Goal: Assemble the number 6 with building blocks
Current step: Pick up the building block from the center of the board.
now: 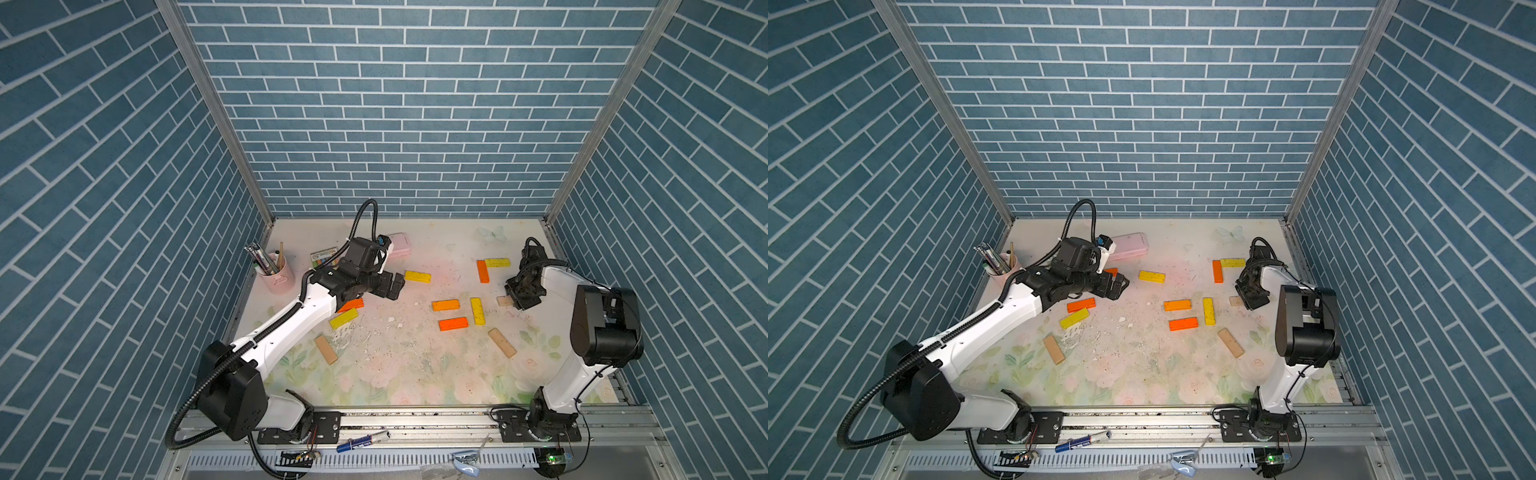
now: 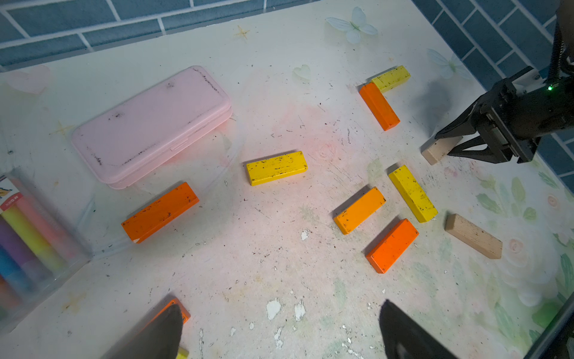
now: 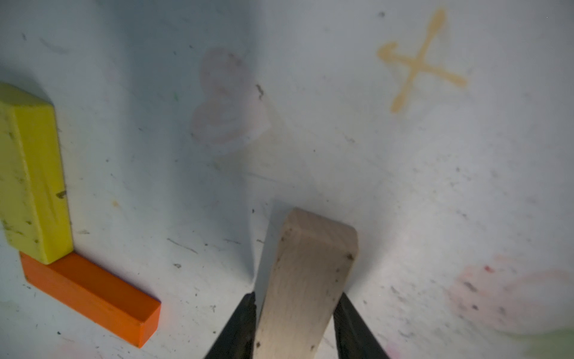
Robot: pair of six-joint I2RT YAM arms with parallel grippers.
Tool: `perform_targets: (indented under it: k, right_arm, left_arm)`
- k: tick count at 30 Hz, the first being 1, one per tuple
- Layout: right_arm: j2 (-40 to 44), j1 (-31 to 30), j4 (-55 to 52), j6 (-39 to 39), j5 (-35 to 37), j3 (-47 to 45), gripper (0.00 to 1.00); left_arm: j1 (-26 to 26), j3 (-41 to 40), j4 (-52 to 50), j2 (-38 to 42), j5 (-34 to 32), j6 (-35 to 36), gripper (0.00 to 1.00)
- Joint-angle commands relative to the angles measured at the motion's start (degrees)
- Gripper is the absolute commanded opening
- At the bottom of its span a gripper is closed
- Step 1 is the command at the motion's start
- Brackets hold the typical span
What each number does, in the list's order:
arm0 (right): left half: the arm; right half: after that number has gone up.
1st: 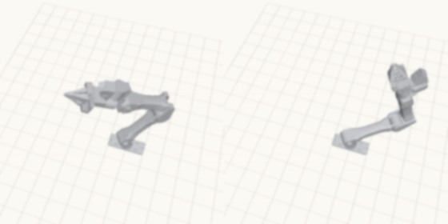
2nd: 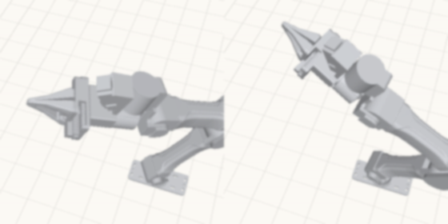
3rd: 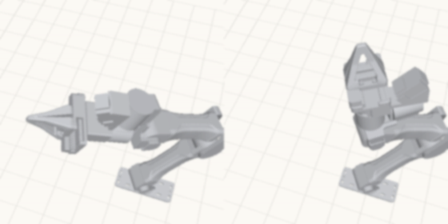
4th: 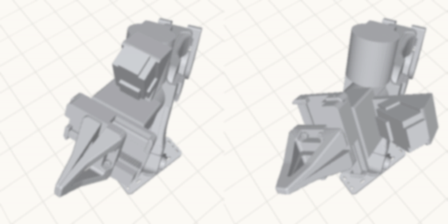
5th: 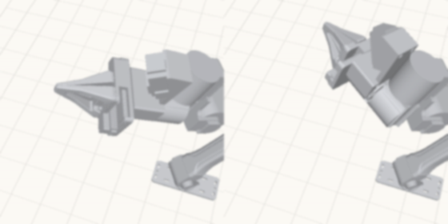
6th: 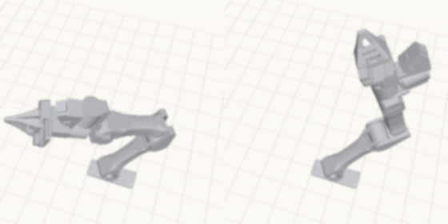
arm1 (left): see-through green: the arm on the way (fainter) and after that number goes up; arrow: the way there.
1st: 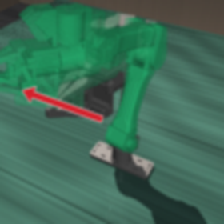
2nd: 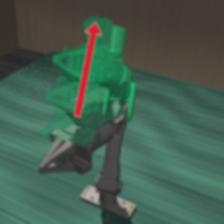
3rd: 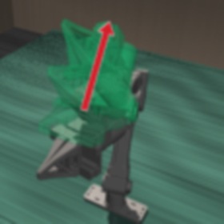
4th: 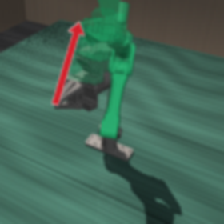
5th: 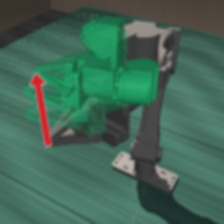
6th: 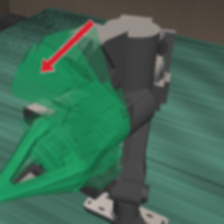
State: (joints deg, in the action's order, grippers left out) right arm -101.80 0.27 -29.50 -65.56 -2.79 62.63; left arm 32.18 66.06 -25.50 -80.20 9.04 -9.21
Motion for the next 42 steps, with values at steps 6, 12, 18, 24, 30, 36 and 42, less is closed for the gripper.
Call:
perform_targets:
  k: [6,12,18,24,30,36,42]
  right_arm:
    - [-3.2,-0.5,-7.9,19.4,-1.8,4.1,0.25]
    - [-2.3,-0.8,-7.5,29.6,-7.1,2.2,0.24]
    - [0.9,-1.0,-7.0,32.6,-6.5,1.9,0.35]
    - [2.2,-1.6,-8.6,32.4,-3.4,4.0,0.45]
    - [2.5,-2.4,-5.0,24.4,-3.0,1.8,0.49]
    - [-1.0,-3.1,-3.3,19.8,-2.9,1.9,0.48]
    - [-4.0,-4.9,-4.7,19.9,-0.9,3.8,0.46]
  left_arm:
    - [0.4,0.6,-0.7,0.0,-0.6,0.3,0.99]
    - [0.4,0.6,-0.6,-0.5,-0.3,0.2,0.99]
    - [0.4,0.6,-0.5,-0.3,-0.1,0.0,0.99]
    - [0.4,0.6,-0.5,0.1,-0.3,0.0,0.99]
    - [0.3,0.6,-0.4,0.5,-0.2,0.0,0.99]
    - [0.5,0.5,-0.5,0.9,-0.2,0.0,0.99]
    - [0.5,0.6,-0.8,0.9,-0.5,0.1,0.99]
